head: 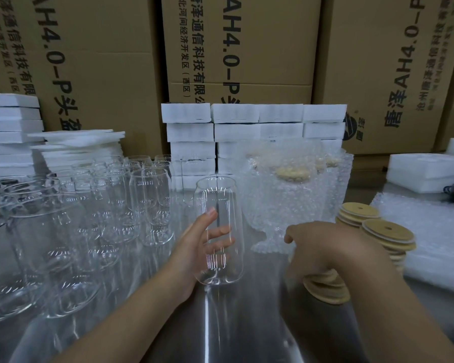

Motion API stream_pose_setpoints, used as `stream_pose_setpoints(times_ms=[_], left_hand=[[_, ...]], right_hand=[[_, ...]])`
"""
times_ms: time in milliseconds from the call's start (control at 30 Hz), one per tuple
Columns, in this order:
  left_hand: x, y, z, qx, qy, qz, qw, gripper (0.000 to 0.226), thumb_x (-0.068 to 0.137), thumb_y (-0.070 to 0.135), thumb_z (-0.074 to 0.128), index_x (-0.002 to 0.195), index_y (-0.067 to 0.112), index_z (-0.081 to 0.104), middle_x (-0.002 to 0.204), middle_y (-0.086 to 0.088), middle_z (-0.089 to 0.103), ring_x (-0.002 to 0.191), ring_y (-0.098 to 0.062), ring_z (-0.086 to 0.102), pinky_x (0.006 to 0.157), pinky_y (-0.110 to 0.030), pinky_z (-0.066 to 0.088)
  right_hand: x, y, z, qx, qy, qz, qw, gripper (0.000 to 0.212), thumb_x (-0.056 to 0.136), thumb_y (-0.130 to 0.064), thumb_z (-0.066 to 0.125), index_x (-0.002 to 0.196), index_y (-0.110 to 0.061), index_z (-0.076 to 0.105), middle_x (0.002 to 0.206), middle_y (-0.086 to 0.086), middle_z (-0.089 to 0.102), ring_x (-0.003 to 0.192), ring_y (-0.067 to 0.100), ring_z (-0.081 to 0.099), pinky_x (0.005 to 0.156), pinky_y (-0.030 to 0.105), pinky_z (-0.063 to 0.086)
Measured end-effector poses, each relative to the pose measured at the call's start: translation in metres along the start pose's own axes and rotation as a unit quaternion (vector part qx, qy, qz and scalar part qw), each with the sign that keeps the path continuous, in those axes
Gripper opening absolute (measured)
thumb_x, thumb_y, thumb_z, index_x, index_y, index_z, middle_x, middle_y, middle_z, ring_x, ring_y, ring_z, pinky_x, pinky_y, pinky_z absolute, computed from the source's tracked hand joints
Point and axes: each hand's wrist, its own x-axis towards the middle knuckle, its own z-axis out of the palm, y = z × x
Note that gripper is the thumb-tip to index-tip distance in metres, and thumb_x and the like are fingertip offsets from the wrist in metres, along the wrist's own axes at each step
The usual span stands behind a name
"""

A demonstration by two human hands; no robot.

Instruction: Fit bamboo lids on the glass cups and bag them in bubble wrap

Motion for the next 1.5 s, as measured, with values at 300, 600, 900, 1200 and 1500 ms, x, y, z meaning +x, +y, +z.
stream_pose_setpoints(times_ms=[300,600,900,1200,1500], left_hand=[[0.006,-0.008,-0.002,-0.032,0.054,0.055,0.996,0.062,0.06,0.043,0.077,0.116,0.025,0.057,0.091,0.004,0.076,0.088,-0.018,0.073,0.082,-0.039,0.056],[-0.002,-0.009,0.002,0.03,0.0,0.082,0.996,0.065,0.056,0.045,0.076,0.117,0.031,0.059,0.098,0.003,0.075,0.09,-0.016,0.073,0.066,-0.026,0.054],[-0.008,-0.01,0.005,0.083,-0.066,0.099,0.989,0.065,0.058,0.043,0.076,0.12,0.029,0.06,0.104,-0.001,0.072,0.092,-0.017,0.072,0.069,-0.024,0.055],[-0.014,-0.008,0.009,0.101,-0.092,0.089,0.987,0.07,0.057,0.045,0.075,0.122,0.03,0.057,0.104,0.0,0.072,0.094,-0.018,0.071,0.07,-0.029,0.053],[-0.015,-0.006,0.01,0.106,-0.093,0.083,0.986,0.074,0.055,0.049,0.074,0.124,0.029,0.056,0.104,0.0,0.072,0.092,-0.015,0.072,0.069,-0.028,0.054]], right_hand=[[0.001,-0.012,-0.014,0.23,0.189,-0.026,0.954,0.058,0.077,-0.06,0.059,0.126,-0.031,0.049,0.115,-0.002,0.038,0.094,0.017,0.049,0.072,0.029,0.04],[0.002,-0.017,-0.019,0.515,0.431,-0.081,0.737,0.039,0.07,-0.057,0.071,0.087,-0.027,0.053,0.103,-0.006,0.046,0.074,0.003,0.053,0.055,0.008,0.039],[0.013,-0.025,-0.012,0.62,0.356,-0.113,0.69,0.039,0.065,-0.052,0.071,0.065,-0.021,0.047,0.064,-0.009,0.061,0.065,0.009,0.059,0.069,0.029,0.045],[0.013,-0.033,-0.008,0.592,0.302,-0.165,0.729,0.047,0.053,-0.065,0.063,0.075,-0.023,0.061,0.082,-0.015,0.07,0.081,-0.001,0.064,0.072,0.02,0.047],[0.014,-0.036,-0.008,0.575,0.276,-0.195,0.745,0.027,0.065,-0.053,0.056,0.081,-0.04,0.073,0.089,-0.026,0.07,0.091,-0.008,0.063,0.085,0.02,0.045]])
